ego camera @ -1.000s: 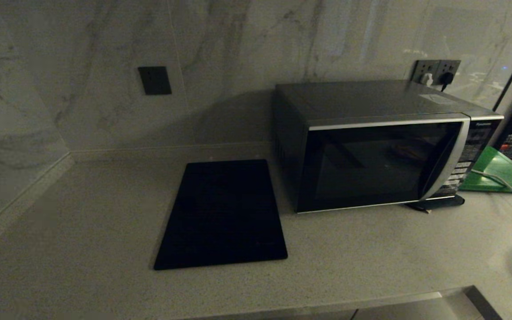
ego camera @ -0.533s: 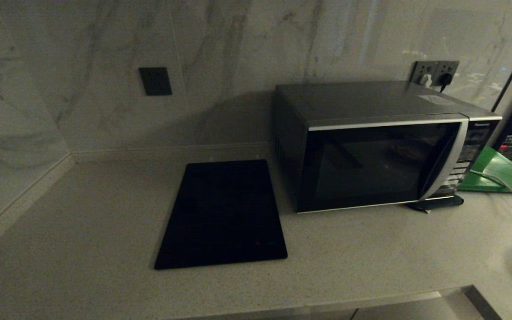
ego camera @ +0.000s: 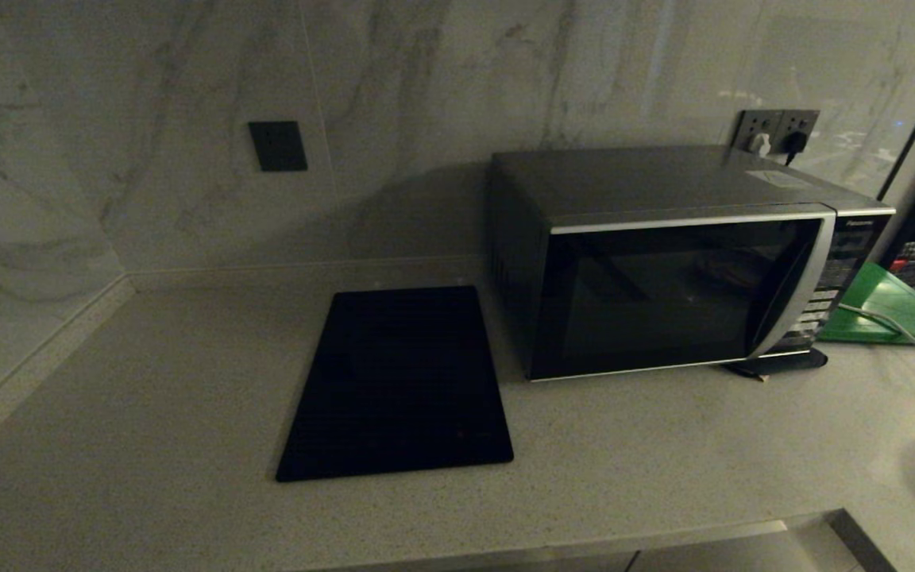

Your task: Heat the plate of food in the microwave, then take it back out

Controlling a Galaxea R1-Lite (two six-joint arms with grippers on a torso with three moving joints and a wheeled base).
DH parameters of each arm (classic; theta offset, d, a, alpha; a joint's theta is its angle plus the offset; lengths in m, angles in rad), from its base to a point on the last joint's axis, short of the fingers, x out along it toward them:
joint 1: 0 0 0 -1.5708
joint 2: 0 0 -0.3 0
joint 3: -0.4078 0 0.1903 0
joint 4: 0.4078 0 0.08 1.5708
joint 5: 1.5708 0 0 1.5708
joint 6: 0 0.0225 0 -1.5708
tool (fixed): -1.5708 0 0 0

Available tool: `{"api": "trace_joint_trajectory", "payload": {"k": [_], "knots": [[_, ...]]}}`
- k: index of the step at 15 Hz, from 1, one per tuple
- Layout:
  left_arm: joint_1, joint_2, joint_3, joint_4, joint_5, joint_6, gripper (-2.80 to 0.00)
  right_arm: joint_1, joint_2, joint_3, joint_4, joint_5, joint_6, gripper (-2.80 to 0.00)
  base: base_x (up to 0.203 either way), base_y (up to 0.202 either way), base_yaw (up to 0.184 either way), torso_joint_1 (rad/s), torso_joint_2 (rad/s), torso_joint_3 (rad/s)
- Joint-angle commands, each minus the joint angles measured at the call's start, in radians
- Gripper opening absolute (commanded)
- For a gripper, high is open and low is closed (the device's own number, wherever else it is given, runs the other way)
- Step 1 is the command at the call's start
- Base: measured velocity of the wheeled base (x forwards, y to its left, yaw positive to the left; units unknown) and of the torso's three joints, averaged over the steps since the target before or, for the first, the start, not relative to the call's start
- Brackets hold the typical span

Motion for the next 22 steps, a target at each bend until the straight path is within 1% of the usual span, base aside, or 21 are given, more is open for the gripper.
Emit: {"api": "trace_joint_trajectory", "payload": {"k": [1, 3, 4, 5, 7, 8, 10, 11, 13, 14, 15, 18, 19, 22], "knots": [[0.000, 0.002, 0.000, -0.001, 0.001, -0.001, -2.80, 0.004, -0.131, 0.039, 0.052, 0.026, 0.045, -2.80, 0.000, 0.000, 0.000, 0.000, 0.00, 0.000], [0.000, 0.002, 0.000, -0.001, 0.001, -0.001, -2.80, 0.005, -0.227, 0.150, 0.063, 0.051, 0.059, -2.80, 0.000, 0.000, 0.000, 0.000, 0.00, 0.000], [0.000, 0.002, 0.000, -0.001, 0.001, -0.001, -2.80, 0.005, -0.246, 0.188, 0.092, 0.058, 0.094, -2.80, 0.000, 0.000, 0.000, 0.000, 0.00, 0.000], [0.000, 0.002, 0.000, -0.001, 0.001, -0.001, -2.80, 0.005, -0.247, 0.203, 0.112, 0.066, 0.149, -2.80, 0.000, 0.000, 0.000, 0.000, 0.00, 0.000], [0.000, 0.002, 0.000, -0.001, 0.001, -0.001, -2.80, 0.005, -0.247, 0.297, 0.089, 0.098, 0.162, -2.80, 0.000, 0.000, 0.000, 0.000, 0.00, 0.000], [0.000, 0.002, 0.000, -0.001, 0.001, -0.001, -2.80, 0.005, -0.247, 0.370, 0.036, 0.109, 0.163, -2.80, 0.000, 0.000, 0.000, 0.000, 0.00, 0.000], [0.000, 0.002, 0.000, -0.001, 0.001, -0.001, -2.80, 0.005, -0.247, 0.551, -0.168, 0.129, 0.159, -2.80, 0.000, 0.000, 0.000, 0.000, 0.00, 0.000], [0.000, 0.002, 0.000, -0.001, 0.001, -0.001, -2.80, 0.005, -0.247, 0.627, -0.265, 0.156, 0.150, -2.80, 0.000, 0.000, 0.000, 0.000, 0.00, 0.000], [0.000, 0.002, 0.000, -0.001, 0.001, -0.001, -2.80, 0.005, -0.247, 0.726, -0.378, 0.256, 0.119, -2.80, 0.000, 0.000, 0.000, 0.000, 0.00, 0.000], [0.000, 0.002, 0.000, -0.001, 0.001, -0.001, -2.80, 0.005, -0.247, 0.754, -0.403, 0.305, 0.109, -2.80, 0.000, 0.000, 0.000, 0.000, 0.00, 0.000], [0.000, 0.001, 0.000, -0.001, 0.001, -0.001, -2.80, 0.005, -0.247, 0.789, -0.414, 0.324, 0.105, -2.80, 0.000, 0.000, 0.000, 0.000, 0.00, 0.000], [0.000, 0.002, 0.000, -0.001, 0.001, -0.001, -2.80, 0.005, -0.247, 0.930, -0.521, 0.327, 0.104, -2.80, 0.000, 0.000, 0.000, 0.000, 0.00, 0.000], [0.000, 0.002, 0.000, -0.001, 0.001, -0.001, -2.80, 0.005, -0.247, 0.958, -0.551, 0.325, 0.118, -2.80, 0.000, 0.000, 0.000, 0.000, 0.00, 0.000], [0.000, 0.002, 0.000, -0.001, 0.001, -0.001, -2.80, 0.005, -0.247, 0.959, -0.558, 0.324, 0.126, -2.80, 0.000, 0.000, 0.000, 0.000, 0.00, 0.000]]}}
